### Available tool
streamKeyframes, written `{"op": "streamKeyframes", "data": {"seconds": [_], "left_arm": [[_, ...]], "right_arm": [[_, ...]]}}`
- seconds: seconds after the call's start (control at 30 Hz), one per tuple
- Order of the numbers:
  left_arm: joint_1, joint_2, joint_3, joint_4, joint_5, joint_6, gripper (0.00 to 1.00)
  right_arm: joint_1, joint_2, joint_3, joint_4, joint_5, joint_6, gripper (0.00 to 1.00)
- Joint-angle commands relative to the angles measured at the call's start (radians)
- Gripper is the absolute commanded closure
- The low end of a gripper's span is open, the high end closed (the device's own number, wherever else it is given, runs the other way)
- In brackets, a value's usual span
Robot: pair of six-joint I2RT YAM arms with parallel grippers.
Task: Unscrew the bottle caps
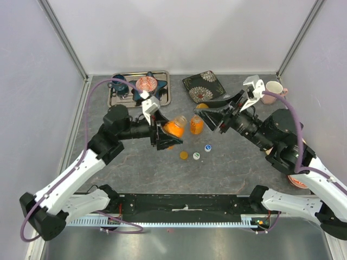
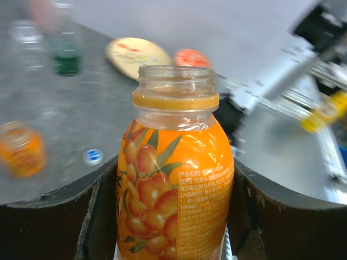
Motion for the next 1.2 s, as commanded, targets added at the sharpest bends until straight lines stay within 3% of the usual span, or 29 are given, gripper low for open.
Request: {"op": "streamKeyframes", "data": {"seconds": [0.0,0.13,0.3,0.67,0.9,0.97,1.07,1.1,1.17], "left_arm": [[0.006,-0.193,-0.056,-0.068,-0.642,0.088,0.49],[0.006,-0.348,-0.142,-0.065,-0.895,0.105,0.48],[0.006,-0.436,-0.165,-0.101,-1.004,0.124,0.49],[0.006,-0.511,-0.209,-0.140,-1.013,0.122,0.50],[0.006,-0.527,-0.220,-0.145,-1.018,0.139,0.50],[0.006,-0.525,-0.225,-0.141,-1.015,0.139,0.50],[0.006,-0.527,-0.238,-0.140,-1.010,0.136,0.50],[0.006,-0.527,-0.245,-0.137,-1.007,0.131,0.50],[0.006,-0.530,-0.249,-0.134,-1.007,0.130,0.49]], "right_arm": [[0.002,0.007,-0.142,-0.131,0.417,0.064,1.00],[0.002,0.034,-0.318,-0.096,0.388,0.142,1.00],[0.000,0.221,-0.396,0.005,0.261,0.185,1.00],[0.020,0.766,-0.271,0.159,0.149,0.218,1.00],[0.031,0.897,-0.208,0.162,0.143,0.224,0.99],[0.039,0.913,-0.206,0.156,0.140,0.222,0.92],[0.053,0.920,-0.215,0.153,0.140,0.224,0.71],[0.056,0.920,-0.223,0.151,0.140,0.225,0.60],[0.062,0.918,-0.231,0.151,0.140,0.225,0.50]]}}
